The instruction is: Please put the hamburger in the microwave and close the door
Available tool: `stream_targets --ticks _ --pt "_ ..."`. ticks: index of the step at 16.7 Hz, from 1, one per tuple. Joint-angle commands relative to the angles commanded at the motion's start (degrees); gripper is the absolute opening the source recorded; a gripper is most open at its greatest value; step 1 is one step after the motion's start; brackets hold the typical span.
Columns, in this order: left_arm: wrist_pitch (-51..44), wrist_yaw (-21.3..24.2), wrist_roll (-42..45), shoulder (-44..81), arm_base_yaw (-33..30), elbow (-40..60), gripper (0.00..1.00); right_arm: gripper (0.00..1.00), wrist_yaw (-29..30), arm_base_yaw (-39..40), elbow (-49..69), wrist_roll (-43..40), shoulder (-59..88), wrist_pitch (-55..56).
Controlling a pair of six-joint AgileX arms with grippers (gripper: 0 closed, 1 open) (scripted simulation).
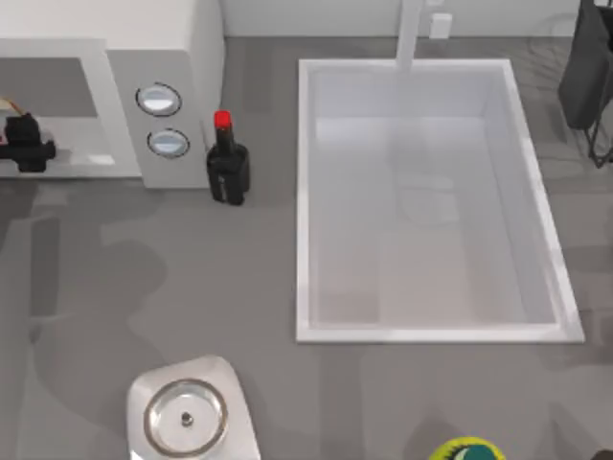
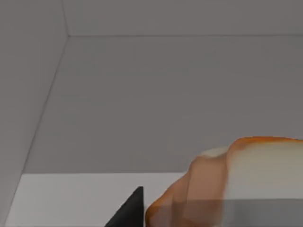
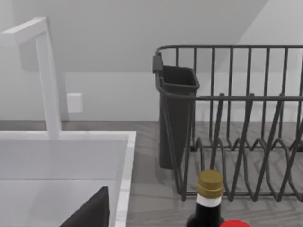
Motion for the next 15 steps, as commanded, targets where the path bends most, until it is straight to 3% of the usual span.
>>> stream_targets --ticks 7,15 --pt "-1.3 -0.2 0.0 1.1 -0.5 3.0 0.00 1.00 0.0 0.0 0.0 0.0 0.0 0.0" --pt "-9.2 -1.5 -0.7 10.8 -2.1 23.4 0.00 1.00 0.0 0.0 0.0 0.0 0.0 0.0"
